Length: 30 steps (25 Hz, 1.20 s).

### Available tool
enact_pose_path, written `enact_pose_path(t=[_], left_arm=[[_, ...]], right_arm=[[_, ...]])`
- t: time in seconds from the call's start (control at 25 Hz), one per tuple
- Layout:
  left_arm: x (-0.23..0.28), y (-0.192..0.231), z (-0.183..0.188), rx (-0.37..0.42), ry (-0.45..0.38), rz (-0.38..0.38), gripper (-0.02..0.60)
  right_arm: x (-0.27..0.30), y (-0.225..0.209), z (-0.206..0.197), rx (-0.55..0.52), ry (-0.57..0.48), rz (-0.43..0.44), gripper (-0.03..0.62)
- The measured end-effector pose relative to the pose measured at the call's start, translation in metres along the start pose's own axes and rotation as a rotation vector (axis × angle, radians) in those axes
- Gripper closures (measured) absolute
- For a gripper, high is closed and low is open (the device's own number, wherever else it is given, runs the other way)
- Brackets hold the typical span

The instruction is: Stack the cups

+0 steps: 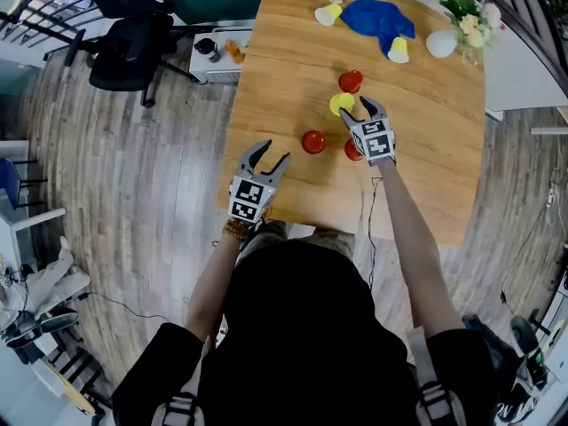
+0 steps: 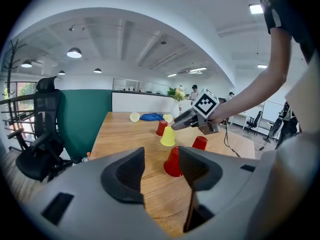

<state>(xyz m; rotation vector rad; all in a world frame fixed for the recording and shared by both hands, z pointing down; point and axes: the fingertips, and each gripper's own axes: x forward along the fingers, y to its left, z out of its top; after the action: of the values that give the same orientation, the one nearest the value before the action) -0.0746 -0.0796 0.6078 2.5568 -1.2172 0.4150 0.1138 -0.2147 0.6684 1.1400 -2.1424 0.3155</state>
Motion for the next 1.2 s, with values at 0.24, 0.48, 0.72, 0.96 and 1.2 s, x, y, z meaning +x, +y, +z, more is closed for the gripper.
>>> enact_pose_path(t=[0.24,0.48,0.72,0.96,1.2], left_arm=[[-0.008,-0.002,-0.007,-0.012,0.015,0.024,0.348],[-0.012,0.000,-0.005,-0.011,0.012,0.032,0.348],[-0.008,-0.005,0.000,0.004,-0.001,0.007,0.348],[0.000,-0.009,0.007,0.020,-0.014,-0.025,0.348],[0.003,-0.016,0.009,0.029,-0.024,-0.055,0.348]], right_arm=[[0.033,0.002,-0.013,-0.010,0.099,0.027,0.306],[0.038,0.000,-0.012,-0.017,0.115,0.006,0.362],[-0.001,0.009,0.003,-0.011,0.042,0.000,0.364],[-0.043,0.048,-0.014,-0.068,0.041,0.030,0.363],[-0.055,0.080,-0.042,-0.243,0.095,0.052,0.364]])
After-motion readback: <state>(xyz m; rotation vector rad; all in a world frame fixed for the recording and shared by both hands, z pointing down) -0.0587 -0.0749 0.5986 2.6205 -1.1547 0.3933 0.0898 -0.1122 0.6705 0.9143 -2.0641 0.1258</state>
